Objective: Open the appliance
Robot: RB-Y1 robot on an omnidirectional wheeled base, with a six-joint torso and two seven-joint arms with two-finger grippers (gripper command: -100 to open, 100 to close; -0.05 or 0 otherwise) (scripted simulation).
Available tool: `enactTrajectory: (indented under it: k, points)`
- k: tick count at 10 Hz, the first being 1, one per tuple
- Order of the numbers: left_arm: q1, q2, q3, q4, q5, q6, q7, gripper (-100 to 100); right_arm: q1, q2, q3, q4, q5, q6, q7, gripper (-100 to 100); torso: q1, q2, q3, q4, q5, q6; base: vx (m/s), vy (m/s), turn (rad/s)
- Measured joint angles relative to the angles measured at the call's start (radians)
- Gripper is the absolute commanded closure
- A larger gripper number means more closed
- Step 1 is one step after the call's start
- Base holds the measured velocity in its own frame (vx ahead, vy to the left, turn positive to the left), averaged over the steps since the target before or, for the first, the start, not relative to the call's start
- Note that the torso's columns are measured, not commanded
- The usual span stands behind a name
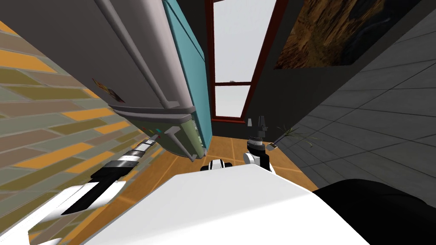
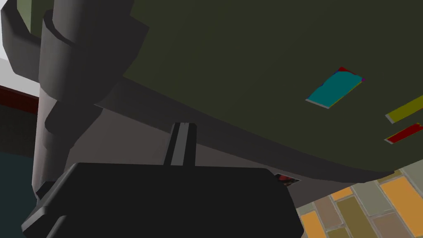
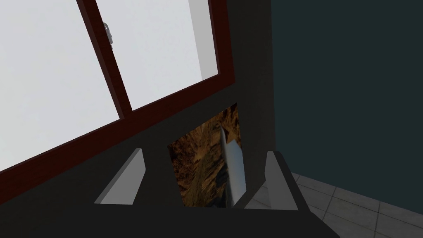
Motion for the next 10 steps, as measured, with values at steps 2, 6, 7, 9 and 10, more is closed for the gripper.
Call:
enactTrajectory:
  k: [2,6,7,9,10]
  points:
    - [-0.031,0.040,0.056,0.058,-0.055,-0.057,0.048,100,0.000,0.000,0.000,0.000,0.000,0.000,0.000,0,0.002,0.009,0.006,0.003,0.001,-0.001,-0.115,-0.011,-0.027]
    - [-0.039,0.043,0.072,0.179,-0.072,-0.162,0.089,100,0.000,0.000,0.000,0.000,0.000,0.000,0.000,0,0.003,-0.002,-0.001,0.000,0.001,0.000,-0.036,-0.004,-0.031]
    - [-0.054,0.072,0.106,0.212,-0.095,-0.195,0.113,100,0.000,0.000,0.000,0.000,0.000,0.000,0.000,0,0.002,0.007,0.004,0.002,0.000,0.001,-0.159,-0.009,-0.094]
    - [-0.080,0.093,0.139,0.278,-0.138,-0.256,0.168,100,0.000,0.000,0.000,0.000,0.000,0.000,0.000,0,0.003,0.003,0.003,0.001,0.001,-0.001,-0.046,0.000,0.012]
    - [-0.082,0.094,0.142,0.313,-0.141,-0.286,0.182,100,0.000,0.000,0.000,0.000,0.000,0.000,0.000,0,0.003,-0.002,-0.001,0.000,0.001,0.000,0.009,0.001,0.007]
